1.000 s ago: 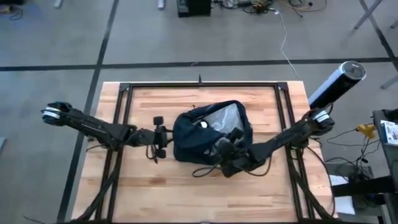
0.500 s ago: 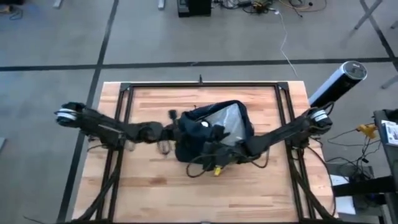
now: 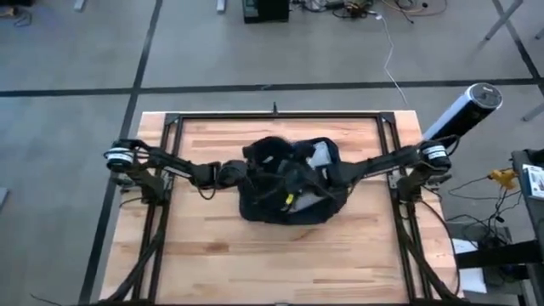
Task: Unpack backpack
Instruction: Close the blue backpack
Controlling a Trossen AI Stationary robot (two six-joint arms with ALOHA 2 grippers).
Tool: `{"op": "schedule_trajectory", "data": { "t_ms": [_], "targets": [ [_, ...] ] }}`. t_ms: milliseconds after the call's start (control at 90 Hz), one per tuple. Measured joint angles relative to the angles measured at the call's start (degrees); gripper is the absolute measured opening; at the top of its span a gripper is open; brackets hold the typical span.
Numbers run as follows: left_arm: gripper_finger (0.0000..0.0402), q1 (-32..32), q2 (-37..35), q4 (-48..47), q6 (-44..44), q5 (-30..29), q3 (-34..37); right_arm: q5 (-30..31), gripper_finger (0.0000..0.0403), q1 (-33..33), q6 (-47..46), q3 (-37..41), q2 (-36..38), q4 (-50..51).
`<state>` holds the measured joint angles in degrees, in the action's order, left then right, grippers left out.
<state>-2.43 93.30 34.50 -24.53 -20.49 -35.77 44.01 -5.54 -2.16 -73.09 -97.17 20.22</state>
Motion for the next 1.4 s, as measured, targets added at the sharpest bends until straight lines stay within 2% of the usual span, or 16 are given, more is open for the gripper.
{"op": "schedule_trajectory", "data": {
  "t_ms": [144, 256, 378, 511, 578, 678, 756, 867, 956, 1144, 1322, 1400],
  "targets": [
    [0.0120, 1.38, -4.74, -6.65, 1.64, 0.13, 2.29, -6.75, 0.0187, 3.27, 0.24, 0.08, 1.26, 4.53],
    [0.0120, 2.11, -10.19, -12.55, 3.59, 0.12, 5.76, -7.17, 0.0180, 5.33, -1.41, 0.48, 1.57, 7.88],
    [0.0121, 2.53, -15.78, -13.26, 6.28, 0.46, 10.52, -8.43, 0.0174, 7.46, -5.61, 1.73, 0.89, 15.78],
    [0.0119, 2.80, -21.38, -12.69, 8.13, 1.91, 15.02, -17.35, 0.0168, 8.57, -7.82, 4.50, 0.06, 17.49],
    [0.0120, 3.21, -24.52, -13.14, 9.42, 2.08, 17.22, -20.19, 0.0168, 8.59, -7.52, 5.16, -0.55, 15.32],
    [0.0122, 3.82, -28.61, -13.31, 10.49, 2.19, 19.34, -20.53, 0.0170, 8.29, -7.81, 6.30, -0.07, 15.82],
    [0.0125, 4.32, -31.78, -13.53, 10.64, 2.64, 20.75, -21.92, 0.0174, 8.22, -8.32, 6.74, 0.22, 11.28],
    [0.0126, 4.82, -35.87, -13.21, 10.59, 4.52, 21.81, -31.26, 0.0183, 9.62, -7.86, 7.65, 0.01, 7.47],
    [0.0123, 5.05, -37.07, -11.63, 10.01, 8.22, 21.70, -37.25, 0.0194, 11.94, -7.52, 8.14, 0.25, 3.02],
    [0.0120, 6.00, -41.10, -14.60, 10.04, 10.73, 21.58, -38.60, 0.0232, 16.90, -4.61, 8.12, 1.20, -0.09],
    [0.0121, 6.48, -44.15, -18.59, 10.67, 10.78, 21.58, -45.44, 0.0267, 20.64, -4.10, 8.03, 1.36, -2.98],
    [0.0119, 6.46, -45.20, -20.05, 11.02, 10.60, 21.82, -46.00, 0.0277, 21.19, -4.02, 7.90, 1.06, -4.52]
  ]
}}
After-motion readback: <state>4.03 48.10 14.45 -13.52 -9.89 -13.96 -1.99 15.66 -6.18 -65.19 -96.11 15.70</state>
